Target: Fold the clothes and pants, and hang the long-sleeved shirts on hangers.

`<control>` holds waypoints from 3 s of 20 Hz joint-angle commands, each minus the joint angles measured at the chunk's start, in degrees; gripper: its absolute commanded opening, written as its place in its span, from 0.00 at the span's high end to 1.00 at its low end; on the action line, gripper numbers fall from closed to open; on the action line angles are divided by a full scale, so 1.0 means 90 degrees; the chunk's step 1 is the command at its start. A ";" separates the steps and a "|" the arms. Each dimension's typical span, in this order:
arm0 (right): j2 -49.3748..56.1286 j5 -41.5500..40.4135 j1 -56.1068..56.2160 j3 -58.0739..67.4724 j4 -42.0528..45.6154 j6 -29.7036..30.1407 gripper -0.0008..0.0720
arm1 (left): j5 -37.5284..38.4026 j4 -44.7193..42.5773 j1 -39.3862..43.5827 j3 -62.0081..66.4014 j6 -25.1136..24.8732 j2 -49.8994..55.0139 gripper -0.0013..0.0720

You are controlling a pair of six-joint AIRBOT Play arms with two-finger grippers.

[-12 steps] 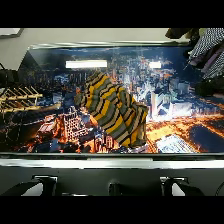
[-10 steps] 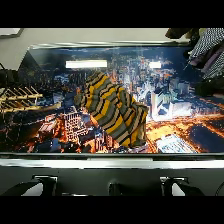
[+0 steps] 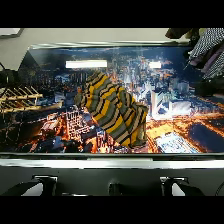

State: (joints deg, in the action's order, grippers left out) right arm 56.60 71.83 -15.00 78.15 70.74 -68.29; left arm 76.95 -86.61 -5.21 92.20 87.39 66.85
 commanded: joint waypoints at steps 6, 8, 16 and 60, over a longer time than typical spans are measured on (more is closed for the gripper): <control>-0.0005 -0.0002 -0.0005 -0.0002 -0.0005 -0.0010 0.95 | -0.0158 0.0726 -0.0049 -0.1243 0.0794 0.0019 0.00; -0.0005 0.0000 -0.0005 -0.0002 -0.0005 -0.0010 0.95 | -0.0792 0.1882 -0.0129 -0.2159 0.0792 0.0022 0.00; -0.0005 0.0000 -0.0002 -0.0002 -0.0010 -0.0010 0.95 | -0.3157 0.4699 0.0032 -0.3640 0.0760 0.1545 0.00; 0.1144 -0.2535 0.1967 -0.5739 -0.3786 -0.1836 0.88 | -0.3990 0.6171 0.0792 -0.2550 -0.0177 0.3055 0.96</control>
State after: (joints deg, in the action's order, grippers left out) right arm 66.02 54.52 -0.67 26.44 39.62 -83.74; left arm 40.53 -31.05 2.37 69.04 86.08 95.29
